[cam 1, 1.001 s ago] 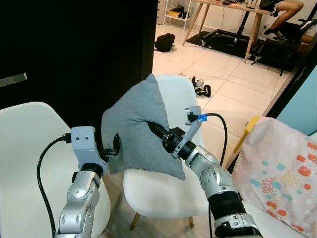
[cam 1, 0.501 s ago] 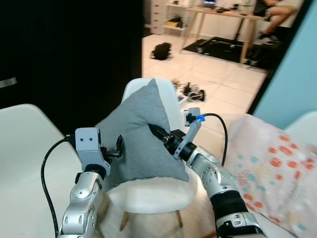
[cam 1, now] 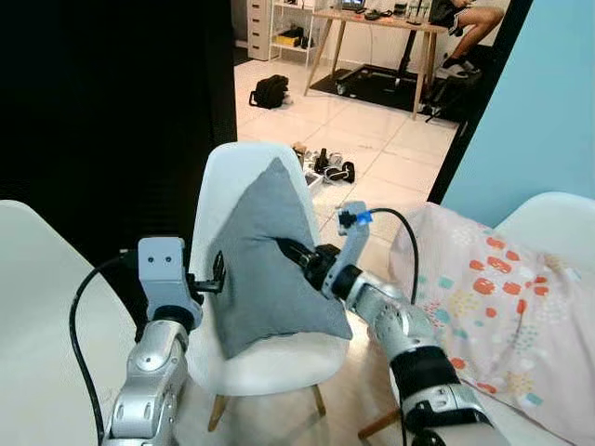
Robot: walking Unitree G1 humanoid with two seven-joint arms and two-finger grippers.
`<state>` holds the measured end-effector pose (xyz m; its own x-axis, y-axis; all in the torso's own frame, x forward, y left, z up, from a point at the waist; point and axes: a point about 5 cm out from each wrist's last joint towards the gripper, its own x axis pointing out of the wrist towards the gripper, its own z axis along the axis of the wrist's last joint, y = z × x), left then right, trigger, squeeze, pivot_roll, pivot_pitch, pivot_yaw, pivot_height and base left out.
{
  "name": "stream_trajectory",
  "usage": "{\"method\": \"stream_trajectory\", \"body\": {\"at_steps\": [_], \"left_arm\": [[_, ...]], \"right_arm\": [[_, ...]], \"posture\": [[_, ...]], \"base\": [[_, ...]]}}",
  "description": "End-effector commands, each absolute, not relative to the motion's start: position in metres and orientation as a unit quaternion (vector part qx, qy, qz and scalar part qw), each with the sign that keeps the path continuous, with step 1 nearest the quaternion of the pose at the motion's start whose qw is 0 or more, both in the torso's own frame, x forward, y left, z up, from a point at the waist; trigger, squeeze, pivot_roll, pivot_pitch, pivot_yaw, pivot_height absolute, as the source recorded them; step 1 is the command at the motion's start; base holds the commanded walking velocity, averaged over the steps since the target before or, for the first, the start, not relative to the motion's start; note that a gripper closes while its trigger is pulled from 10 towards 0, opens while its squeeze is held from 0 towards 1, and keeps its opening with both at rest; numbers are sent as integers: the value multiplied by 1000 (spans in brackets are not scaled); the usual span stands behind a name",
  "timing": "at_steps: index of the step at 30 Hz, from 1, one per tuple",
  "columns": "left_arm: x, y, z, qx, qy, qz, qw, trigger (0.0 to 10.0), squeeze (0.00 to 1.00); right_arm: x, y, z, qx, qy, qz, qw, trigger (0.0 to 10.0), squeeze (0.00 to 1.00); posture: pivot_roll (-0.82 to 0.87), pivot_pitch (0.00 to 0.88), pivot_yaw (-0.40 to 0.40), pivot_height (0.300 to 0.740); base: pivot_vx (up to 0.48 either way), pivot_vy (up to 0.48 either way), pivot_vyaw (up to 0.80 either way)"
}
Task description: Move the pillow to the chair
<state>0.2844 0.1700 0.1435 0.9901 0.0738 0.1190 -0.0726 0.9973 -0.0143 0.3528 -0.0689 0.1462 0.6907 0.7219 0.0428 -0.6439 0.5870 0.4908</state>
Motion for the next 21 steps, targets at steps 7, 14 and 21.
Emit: {"method": "stream_trajectory", "body": {"at_steps": [7,14,21], "left_arm": [[288,191,159,28,-84,74,993,10000,0],[292,209,177,40,-112,90,989,10000,0],[289,220,174,49,-104,105,988,10000,0]], "right_arm": [[365,-61,167,270,59,380,883,10000,0],[380,-65,173,258,52,314,912,10000,0],[387,-73,169,282,61,268,919,10000,0]], "posture": [[114,0,-52,665],[117,0,-52,635],[121,0,-49,610]], "base": [[0,0,0],[0,0,0],[0,0,0]]}}
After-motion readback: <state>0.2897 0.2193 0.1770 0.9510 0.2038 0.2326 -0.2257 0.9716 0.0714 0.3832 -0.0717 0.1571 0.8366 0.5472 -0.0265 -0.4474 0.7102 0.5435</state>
